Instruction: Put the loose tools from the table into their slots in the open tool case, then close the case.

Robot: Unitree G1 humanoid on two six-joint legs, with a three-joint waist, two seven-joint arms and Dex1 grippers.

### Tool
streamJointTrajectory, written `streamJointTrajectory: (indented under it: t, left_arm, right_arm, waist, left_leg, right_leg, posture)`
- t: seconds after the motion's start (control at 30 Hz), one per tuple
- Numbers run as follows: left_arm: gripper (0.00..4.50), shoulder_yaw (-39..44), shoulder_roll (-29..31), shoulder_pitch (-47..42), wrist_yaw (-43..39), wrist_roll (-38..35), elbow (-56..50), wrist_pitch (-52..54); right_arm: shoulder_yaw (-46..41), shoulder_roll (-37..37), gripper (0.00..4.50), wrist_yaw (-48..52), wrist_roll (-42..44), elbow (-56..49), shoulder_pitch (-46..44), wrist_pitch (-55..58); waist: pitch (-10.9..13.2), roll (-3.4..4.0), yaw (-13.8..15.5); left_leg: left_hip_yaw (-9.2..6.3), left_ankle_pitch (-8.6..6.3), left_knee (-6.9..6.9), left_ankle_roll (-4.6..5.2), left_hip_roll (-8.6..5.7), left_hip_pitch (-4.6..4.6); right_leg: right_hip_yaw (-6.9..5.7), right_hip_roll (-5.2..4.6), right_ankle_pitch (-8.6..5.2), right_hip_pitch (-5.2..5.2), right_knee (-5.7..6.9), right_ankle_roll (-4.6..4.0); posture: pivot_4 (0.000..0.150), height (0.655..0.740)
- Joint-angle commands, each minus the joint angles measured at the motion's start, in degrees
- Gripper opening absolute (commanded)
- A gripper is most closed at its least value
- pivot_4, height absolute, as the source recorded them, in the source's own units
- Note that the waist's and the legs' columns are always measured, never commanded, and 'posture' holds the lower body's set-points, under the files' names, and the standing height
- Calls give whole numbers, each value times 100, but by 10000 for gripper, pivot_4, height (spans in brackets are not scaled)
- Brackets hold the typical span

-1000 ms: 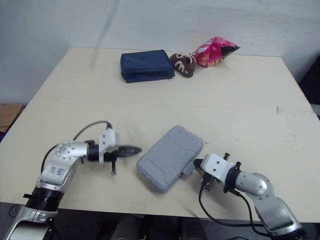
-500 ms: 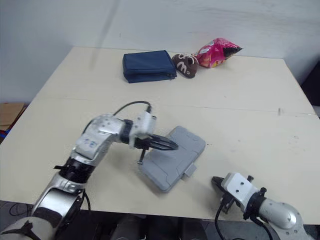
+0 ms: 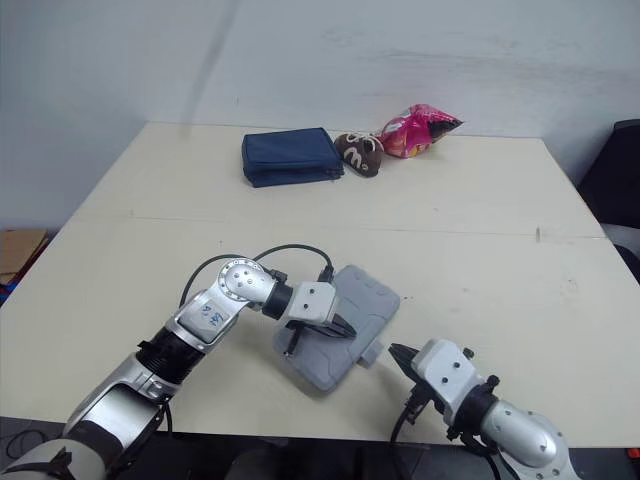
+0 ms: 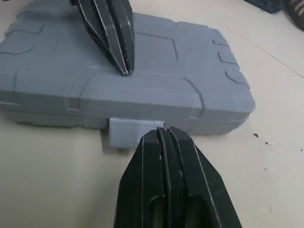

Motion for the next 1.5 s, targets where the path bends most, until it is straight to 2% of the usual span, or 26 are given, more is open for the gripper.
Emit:
streamJointTrajectory:
  t: [0.03,0.5,0.53,0.87,1.07,1.33,1.5]
  left_arm:
    - [379,-694,105,370,-7,686,655,521]
    - [379,-502,97,204,116,615,758,748]
    - [379,-485,94,205,132,606,762,776]
    - [379,-454,135,234,136,565,874,898]
    - [379,-513,88,266,163,652,1214,870]
    - [379,-541,-59,404,306,699,1355,720]
    - [379,-198,-141,472,491,487,1267,841]
  right_arm:
    - [164,-73,0,-61,-189,117,-218,246]
    - [849,72,0,59,-260,741,-1187,651]
    - [895,78,0,72,-279,799,-1229,611]
    - [897,426,0,274,31,1262,-1700,280]
    - [820,615,0,534,276,1687,-2002,-100]
    - [1373,837,0,696,-123,2155,-2431,-363]
    - [1235,610,0,744,-358,2054,-2545,-248]
  waist:
    - [-4,2,17]
    - [-10,12,-3]
    - [-11,9,-13]
    - [-6,4,-118]
    - [-3,-11,-170]
    - [0,-25,-226]
    - [-1,-56,-231]
  left_leg:
    - [-2,0,2,0,-1,-2]
    - [-5,2,-4,8,3,-12]
    - [-5,2,-6,9,4,-12]
    - [-8,6,-26,10,5,-11]
    - [-9,26,-87,-19,3,8]
    - [-10,26,-121,-34,3,53]
    - [-14,34,-152,-48,3,71]
  right_leg:
    - [0,-1,0,0,-1,0]
    - [0,-12,-12,-1,-33,-38]
    - [0,-13,-33,0,-38,-82]
    - [0,-15,-27,-5,-47,-90]
    - [1,-12,-14,-9,-71,-109]
    - [24,-2,-14,4,-75,-121]
    - [26,1,-13,5,-83,-135]
  posture:
    - [1500,7400]
    - [1500,7400]
    - [1500,7400]
    - [1500,7400]
    - [1500,7400]
    - [1500,7400]
    - [1500,7400]
